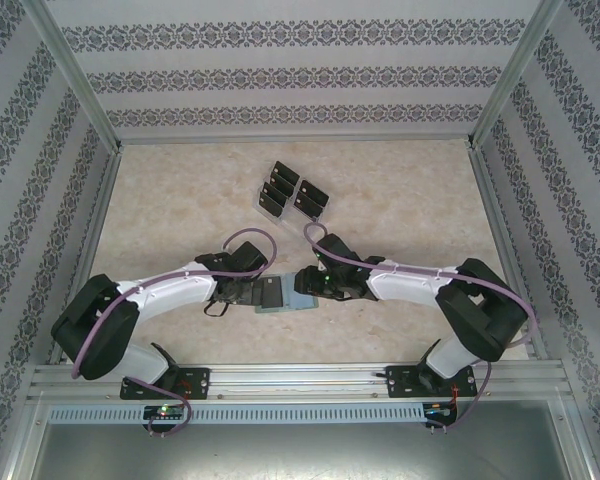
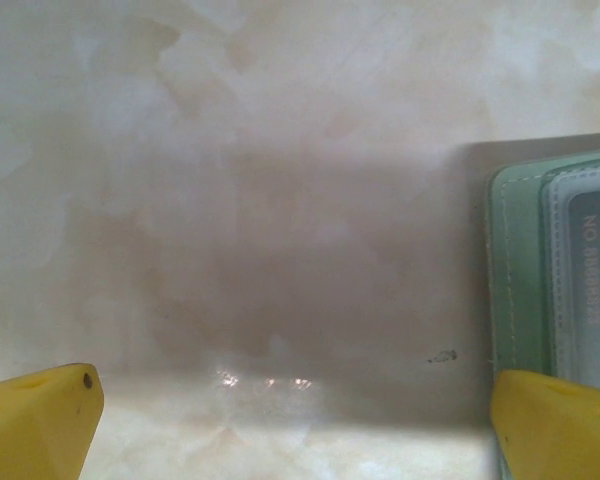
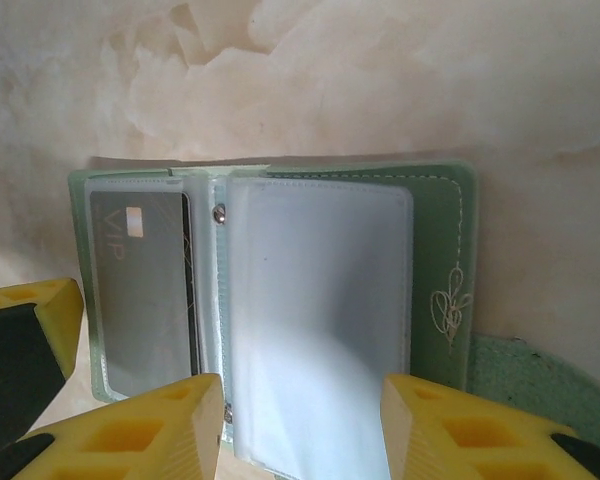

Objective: Put the credit cards into the card holder
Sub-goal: Insert the credit card into the card slot, then flip over the card slot in the card holder.

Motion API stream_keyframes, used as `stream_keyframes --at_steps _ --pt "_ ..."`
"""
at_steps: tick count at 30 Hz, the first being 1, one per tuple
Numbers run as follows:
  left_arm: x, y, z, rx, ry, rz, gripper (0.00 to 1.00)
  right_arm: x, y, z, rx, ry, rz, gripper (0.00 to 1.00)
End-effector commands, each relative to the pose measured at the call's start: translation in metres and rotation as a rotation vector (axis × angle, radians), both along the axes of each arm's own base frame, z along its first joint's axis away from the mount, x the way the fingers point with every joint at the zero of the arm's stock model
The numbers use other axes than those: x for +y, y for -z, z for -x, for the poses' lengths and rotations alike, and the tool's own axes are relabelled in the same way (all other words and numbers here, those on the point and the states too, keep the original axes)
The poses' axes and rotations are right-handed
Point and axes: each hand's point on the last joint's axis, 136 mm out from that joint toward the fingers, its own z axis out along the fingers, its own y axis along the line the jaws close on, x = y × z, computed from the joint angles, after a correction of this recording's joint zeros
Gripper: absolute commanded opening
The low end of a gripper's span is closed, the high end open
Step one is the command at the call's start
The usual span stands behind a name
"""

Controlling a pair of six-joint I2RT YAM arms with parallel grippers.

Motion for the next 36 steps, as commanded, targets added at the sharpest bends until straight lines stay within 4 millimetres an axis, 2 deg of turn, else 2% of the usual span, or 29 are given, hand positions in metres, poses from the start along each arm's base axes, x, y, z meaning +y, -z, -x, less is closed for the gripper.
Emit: stream_keyframes --at_steps 1,6,15,22,27,36 --pt "0.002 0.006 -0.002 0.000 -0.005 0.007 1.00 0.005 0.002 0.002 0.010 -0.030 0.010 0.46" --pt "0.002 0.011 0.001 0.009 -0.008 0.009 1.00 0.007 0.009 0.002 0.025 -0.027 0.021 0.46" --pt "0.000 0.023 0.005 0.032 -0.023 0.032 1.00 0.031 0.009 0.004 0.035 -0.082 -0.014 0.46" --pt "-0.001 0.024 0.007 0.029 -0.028 0.044 1.00 0.048 0.003 0.002 0.037 -0.086 -0.088 0.46" --pt "0.001 0.020 0.007 0.013 -0.040 0.056 1.00 0.058 -0.001 0.001 0.043 -0.083 -0.134 0.46" --pt "0.006 0.000 0.005 -0.056 -0.096 0.093 1.00 0.067 -0.010 0.002 0.042 -0.083 -0.165 0.46"
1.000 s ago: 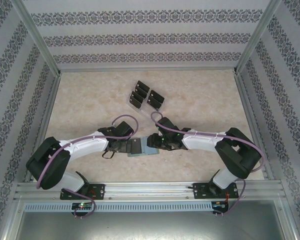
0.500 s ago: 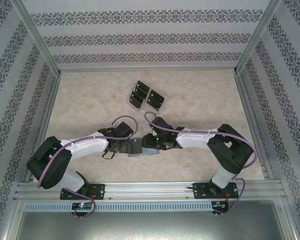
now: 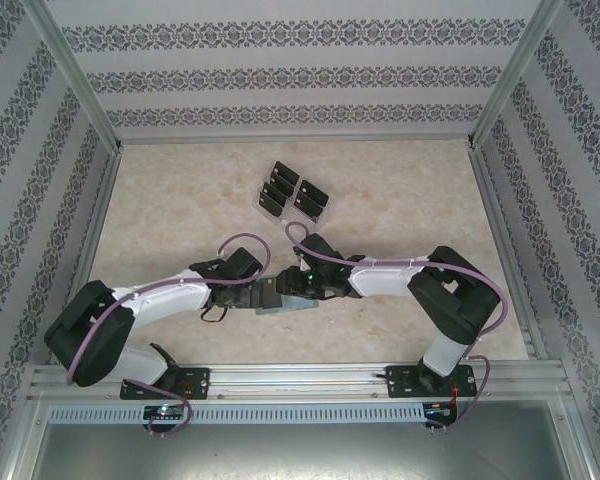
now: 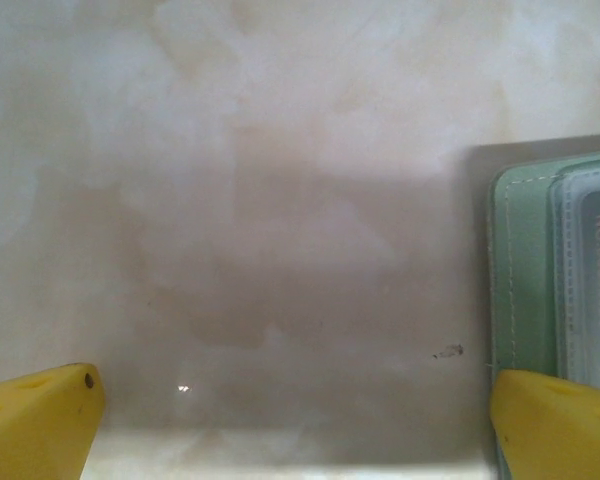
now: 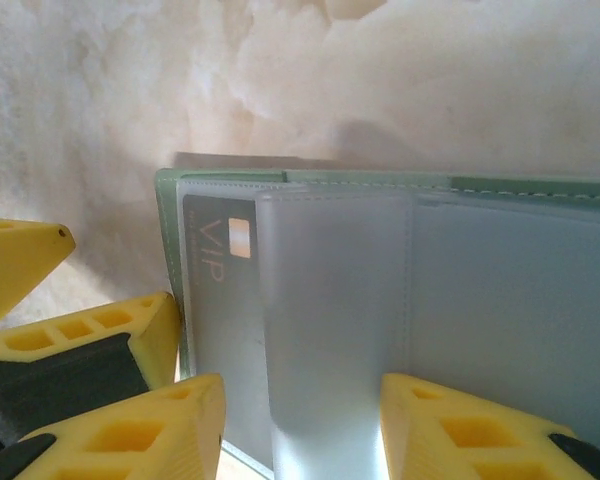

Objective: Put the credit cards into the card holder
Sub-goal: Flip over the card slot in the card holder.

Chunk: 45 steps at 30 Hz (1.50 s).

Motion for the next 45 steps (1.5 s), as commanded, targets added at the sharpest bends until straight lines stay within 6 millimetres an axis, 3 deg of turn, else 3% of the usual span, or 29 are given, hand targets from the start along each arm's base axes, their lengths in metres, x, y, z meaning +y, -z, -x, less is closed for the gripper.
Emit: stream_keyframes --at_steps 1,18,33,39,45 --pt "0.009 -0.008 0.000 -0.030 -0.063 0.009 1.00 0.015 -0.014 -0.002 -0.010 -0.010 -0.046 0.46" --pt "0.048 -0.050 -0.003 -0.199 -0.230 0.018 1.00 0.042 -0.017 0.005 -0.004 -0.053 -0.049 0.46" --pt "0.069 -0.056 0.004 -0.206 -0.270 0.026 1.00 0.090 -0.022 0.008 -0.004 -0.148 -0.113 0.44" --pt "0.078 -0.061 0.008 -0.210 -0.290 0.015 1.00 0.125 -0.051 0.003 -0.036 -0.216 -0.186 0.43" --pt "0.085 -0.069 0.010 -0.221 -0.304 0.002 1.00 0.146 -0.102 -0.018 -0.112 -0.236 -0.264 0.43"
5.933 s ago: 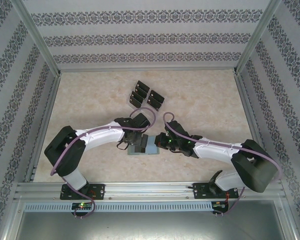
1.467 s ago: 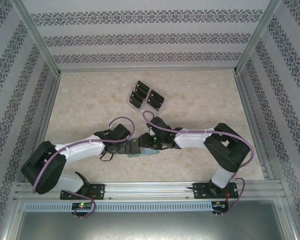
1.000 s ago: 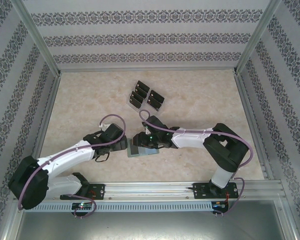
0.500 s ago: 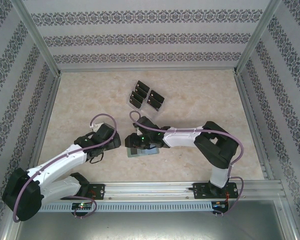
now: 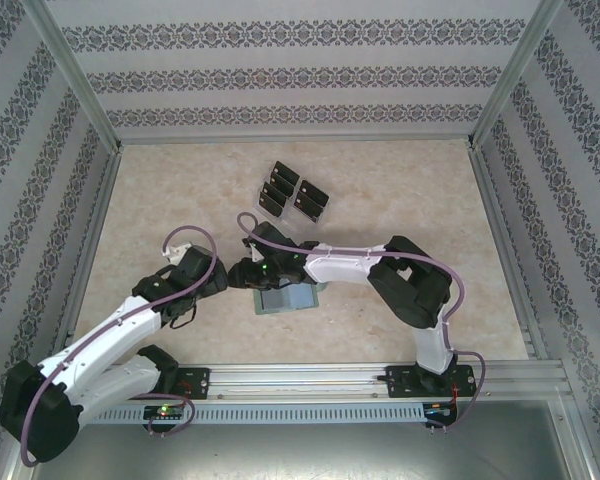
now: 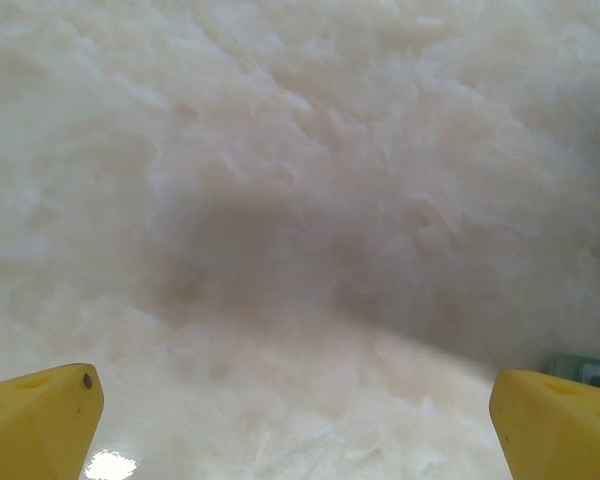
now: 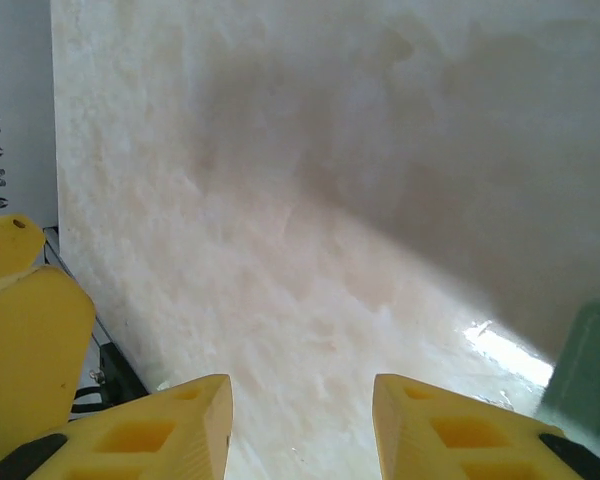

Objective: Put the credit cards into the card holder
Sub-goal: Flip over the card slot in the card holder, then move the storage box to the top-center of the table.

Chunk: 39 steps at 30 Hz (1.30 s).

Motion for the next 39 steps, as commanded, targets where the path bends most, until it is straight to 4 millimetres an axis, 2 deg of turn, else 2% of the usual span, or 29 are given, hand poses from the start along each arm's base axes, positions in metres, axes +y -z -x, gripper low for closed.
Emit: stream_keyframes --at_steps 1,3,6,11,16,20,24,30,39 --pt "0.005 0.005 0.014 0.074 0.022 -0.031 1.00 0.027 -0.071 -0.017 -0.118 -0.047 -0.167 0.44" --pt "0.005 0.002 0.014 0.071 0.027 -0.034 1.00 0.016 -0.078 -0.028 -0.138 -0.018 -0.162 0.44" --pt "0.001 -0.001 0.011 0.069 0.045 -0.029 1.00 -0.016 -0.079 -0.050 -0.153 0.053 -0.132 0.45" --pt "-0.010 -0.001 0.005 0.085 0.087 -0.014 1.00 -0.084 -0.093 -0.089 -0.210 0.158 -0.055 0.45" --pt "-0.024 0.004 -0.004 0.115 0.123 0.010 1.00 -0.141 -0.116 -0.124 -0.337 0.206 0.085 0.45" --pt "-0.035 0.010 -0.010 0.142 0.148 0.028 1.00 -0.168 -0.121 -0.152 -0.379 0.238 0.156 0.46" --pt "-0.041 0.014 -0.015 0.164 0.161 0.033 1.00 -0.174 -0.113 -0.174 -0.397 0.232 0.217 0.46" --pt "-0.045 0.012 -0.022 0.167 0.174 0.024 1.00 -0.171 -0.084 -0.192 -0.380 0.205 0.297 0.46" --pt "-0.049 0.010 -0.027 0.168 0.177 0.033 1.00 -0.172 -0.049 -0.195 -0.343 0.176 0.359 0.46"
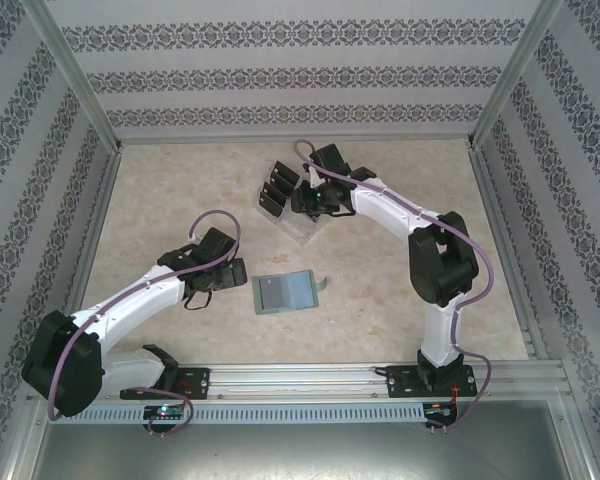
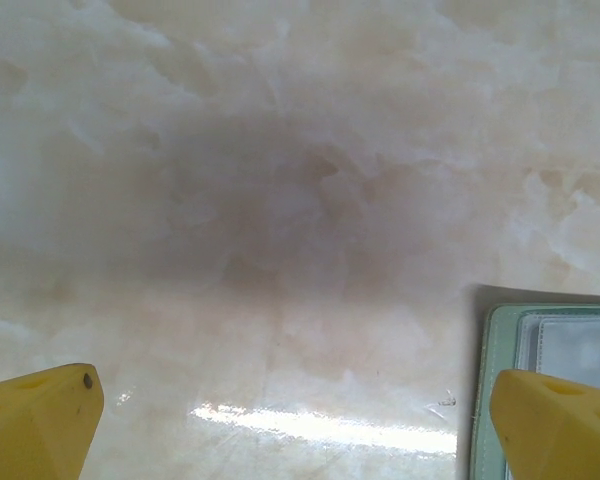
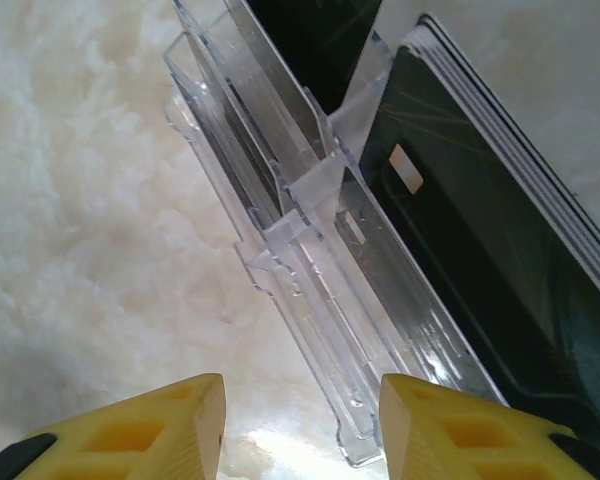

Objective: Put the credit cards into the card holder
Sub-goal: Move the storage box to the top-center of the table.

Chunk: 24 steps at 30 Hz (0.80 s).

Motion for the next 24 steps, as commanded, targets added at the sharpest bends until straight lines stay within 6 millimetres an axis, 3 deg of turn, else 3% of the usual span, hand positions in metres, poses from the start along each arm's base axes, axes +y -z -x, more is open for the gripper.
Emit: stream_keyframes --at_steps 1,16,24 --pt "-0.006 -0.008 -0.008 -0.024 0.023 0.013 1.00 -0.001 0.002 -0.004 -0.017 -0.013 0.042 0.46" --pt "-0.007 -0.009 -0.008 -0.029 0.019 0.019 1.00 -0.030 0.030 0.007 -0.004 0.009 0.182 0.46" --pt "-0.008 -0.011 -0.010 -0.034 0.019 0.021 1.00 -0.065 0.032 0.025 0.010 0.080 0.197 0.46"
